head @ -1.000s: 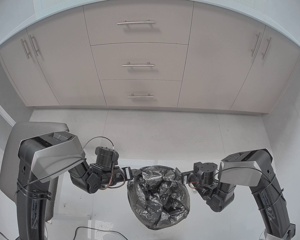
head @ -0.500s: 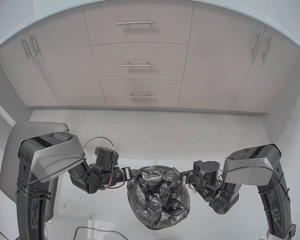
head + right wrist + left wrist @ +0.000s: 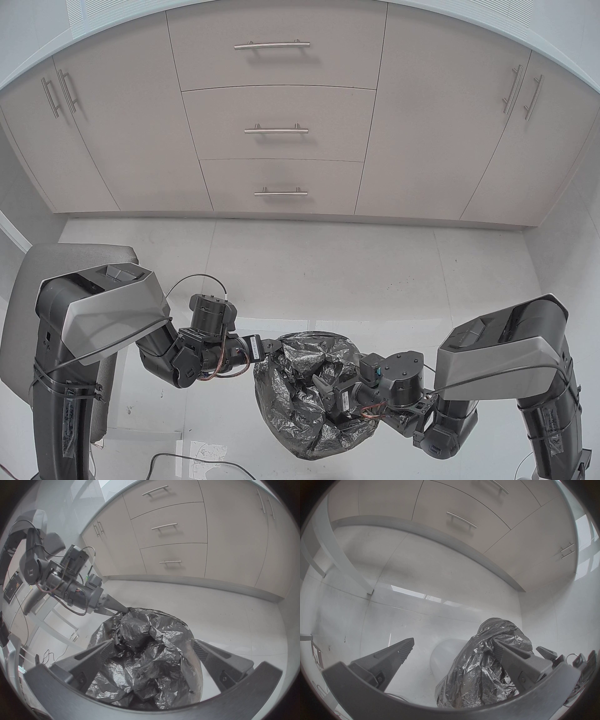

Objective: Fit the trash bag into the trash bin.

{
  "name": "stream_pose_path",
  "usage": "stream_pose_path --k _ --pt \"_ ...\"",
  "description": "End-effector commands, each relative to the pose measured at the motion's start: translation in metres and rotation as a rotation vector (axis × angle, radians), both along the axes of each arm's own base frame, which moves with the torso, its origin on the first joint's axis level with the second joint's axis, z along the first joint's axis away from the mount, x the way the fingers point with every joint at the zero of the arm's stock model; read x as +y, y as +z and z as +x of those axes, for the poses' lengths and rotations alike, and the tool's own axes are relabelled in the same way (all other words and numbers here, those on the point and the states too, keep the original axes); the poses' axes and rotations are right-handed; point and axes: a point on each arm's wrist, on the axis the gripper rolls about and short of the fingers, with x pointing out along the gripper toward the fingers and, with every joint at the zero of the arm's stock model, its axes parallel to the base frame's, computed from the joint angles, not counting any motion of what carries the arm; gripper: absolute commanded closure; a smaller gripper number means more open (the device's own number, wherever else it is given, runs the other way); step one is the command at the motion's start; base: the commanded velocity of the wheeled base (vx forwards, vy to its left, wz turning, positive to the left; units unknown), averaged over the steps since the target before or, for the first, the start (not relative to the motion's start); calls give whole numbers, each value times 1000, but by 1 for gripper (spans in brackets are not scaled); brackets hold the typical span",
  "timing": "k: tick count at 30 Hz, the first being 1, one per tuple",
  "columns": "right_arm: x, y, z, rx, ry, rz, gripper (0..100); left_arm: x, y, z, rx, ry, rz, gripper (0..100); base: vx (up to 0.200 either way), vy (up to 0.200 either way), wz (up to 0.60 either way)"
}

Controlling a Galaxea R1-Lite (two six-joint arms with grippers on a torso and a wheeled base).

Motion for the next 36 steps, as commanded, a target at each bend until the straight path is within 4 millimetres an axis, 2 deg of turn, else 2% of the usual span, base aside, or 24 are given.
stream_pose_path --k 1,4,8,15,31,36 --pt "-5 -21 12 24 -34 -25 0 0 1 0 -2 0 -1 0 0 0 0" --pt "-9 -26 19 23 -55 -26 0 0 1 0 -2 0 -1 0 0 0 0" --pt "-23 -32 39 29 -118 -33 0 0 0 -1 0 -3 1 0 0 0 0" --pt "-33 -39 54 36 -164 -44 0 0 0 -1 -2 -4 1 0 0 0 0" --pt "-41 -42 60 50 -190 -62 0 0 -1 -2 -13 -3 -5 0 0 0 0" --pt "-37 -30 52 40 -168 -57 0 1 0 -2 -12 -2 -3 0 0 0 0"
